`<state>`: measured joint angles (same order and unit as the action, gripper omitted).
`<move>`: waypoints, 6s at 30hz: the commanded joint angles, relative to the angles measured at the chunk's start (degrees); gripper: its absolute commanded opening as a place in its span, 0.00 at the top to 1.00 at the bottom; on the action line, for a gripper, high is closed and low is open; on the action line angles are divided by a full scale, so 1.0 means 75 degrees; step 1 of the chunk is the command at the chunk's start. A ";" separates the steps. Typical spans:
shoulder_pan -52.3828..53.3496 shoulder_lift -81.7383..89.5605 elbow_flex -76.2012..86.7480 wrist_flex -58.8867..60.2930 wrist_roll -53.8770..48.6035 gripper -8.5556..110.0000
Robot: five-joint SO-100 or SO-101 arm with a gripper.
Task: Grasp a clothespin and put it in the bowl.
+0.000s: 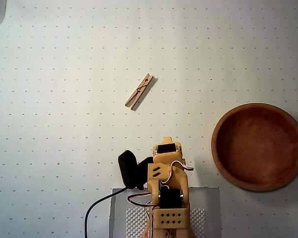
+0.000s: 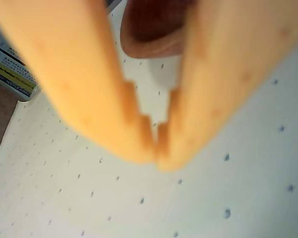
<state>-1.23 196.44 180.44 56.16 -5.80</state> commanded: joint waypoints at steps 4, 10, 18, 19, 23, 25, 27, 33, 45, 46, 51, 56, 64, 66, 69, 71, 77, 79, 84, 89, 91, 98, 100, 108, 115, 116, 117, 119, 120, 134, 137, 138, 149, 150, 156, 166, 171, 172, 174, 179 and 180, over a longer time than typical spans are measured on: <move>0.0035 0.0082 -0.0188 -0.0012 0.0352 0.95; 0.0035 0.0082 -0.0188 -0.0012 0.0352 0.95; 0.0035 0.0082 -0.0188 -0.0012 0.0352 0.95; 0.0035 0.0082 -0.0188 -0.0012 0.0352 0.95; 0.0035 0.0082 -0.0188 -0.0012 0.0352 0.95; -0.0047 0.0082 -0.0188 -0.0012 0.0352 0.95; -0.0047 0.0082 -0.0176 -0.0012 0.0352 0.95; -0.0047 0.0082 -0.0246 0.0059 0.0352 0.95; -0.0059 0.0070 -0.2332 0.1324 -0.0645 0.95; -0.0059 0.0070 -0.2531 0.1477 -0.0961 0.95; -0.0059 0.0059 -0.3211 0.1652 -0.2227 0.95; -0.0059 -0.0480 -0.3785 0.1629 -0.2930 0.95; -0.0059 -0.4184 -0.6551 0.1664 -0.3855 0.95; -0.0059 -0.5168 -0.7254 0.1676 -0.4055 0.95; -0.0059 -0.6434 -0.7957 0.1676 -0.4359 0.95; -0.0059 -0.7172 -0.8309 0.1676 -0.4582 0.95; -0.0070 -0.9012 -0.9234 0.1676 -0.5543 0.95; -0.0070 -0.9352 -0.9480 0.1781 -0.5953 0.95; -0.0293 -0.9891 -1.0102 0.2895 -0.7266 0.95; -0.0504 -1.0219 -1.0781 0.4160 -0.8391 0.95; -0.0551 -1.0371 -1.0992 0.4535 -0.8742 0.95; -0.0609 -1.0793 -1.1320 0.4770 -0.9141 0.95; -0.0703 -1.0969 -1.1320 0.4770 -0.9211 0.95; -0.1078 -1.2035 -1.1332 0.4793 -0.9234 0.95; -0.2062 -1.2117 -1.1719 0.4758 -0.9129 0.95; -0.2227 -1.2234 -1.1801 0.4770 -0.9129 0.95; -0.2367 -1.2375 -1.1871 0.4805 -0.9129 0.95; -0.2637 -1.2715 -1.1977 0.4852 -0.9129 0.95; -0.2766 -1.2891 -1.2023 0.4852 -0.9129 0.95; -0.3457 -1.5117 -1.4062 0.4816 -0.9258 0.95; -0.3352 -1.5680 -1.4871 0.4852 -0.9270 0.95; -0.3316 -1.5879 -1.5176 0.4863 -0.9270 0.95; -0.2730 -1.7941 -1.7812 0.4887 -0.9281 0.95; -0.2672 -1.8070 -1.7953 0.4887 -0.9281 0.95; -0.2156 -1.8832 -1.8598 0.4887 -0.9258 0.95; -0.1664 -1.9488 -1.8645 0.4875 -0.8215 0.95; -0.1746 -1.9500 -1.8574 0.4875 -0.7676 0.95; -0.1758 -1.9500 -1.8574 0.4875 -0.7582 0.95; -0.1805 -1.9500 -1.8562 0.4875 -0.7430 0.95; -0.1887 -1.9477 -1.8645 0.4828 -0.7219 0.95; -0.1934 -1.9453 -1.8645 0.4781 -0.7207 0.95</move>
<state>-15.38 48.34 44.12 92.20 -60.56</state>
